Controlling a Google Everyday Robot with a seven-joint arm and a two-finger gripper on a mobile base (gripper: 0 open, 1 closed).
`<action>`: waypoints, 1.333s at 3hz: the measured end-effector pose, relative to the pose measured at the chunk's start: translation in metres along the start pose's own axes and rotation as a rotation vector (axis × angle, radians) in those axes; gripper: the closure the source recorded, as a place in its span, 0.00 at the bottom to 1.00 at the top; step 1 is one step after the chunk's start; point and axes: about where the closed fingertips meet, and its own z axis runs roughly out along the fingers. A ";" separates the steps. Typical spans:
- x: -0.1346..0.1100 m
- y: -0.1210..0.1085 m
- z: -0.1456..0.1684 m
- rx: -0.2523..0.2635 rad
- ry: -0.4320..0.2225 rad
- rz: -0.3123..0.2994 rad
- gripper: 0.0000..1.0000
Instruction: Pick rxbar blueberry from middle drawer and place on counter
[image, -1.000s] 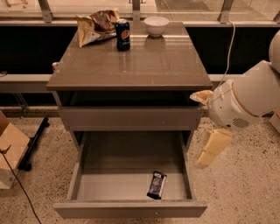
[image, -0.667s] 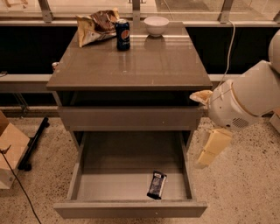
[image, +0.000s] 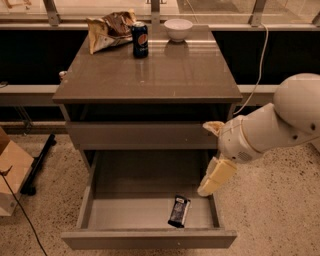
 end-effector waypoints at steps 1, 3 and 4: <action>0.017 -0.008 0.042 -0.003 -0.077 0.052 0.00; 0.039 -0.017 0.087 -0.009 -0.158 0.109 0.00; 0.051 -0.025 0.116 -0.004 -0.174 0.164 0.00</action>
Offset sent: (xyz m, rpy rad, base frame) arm 0.0505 0.0095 -0.1248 0.2666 0.0322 -0.0906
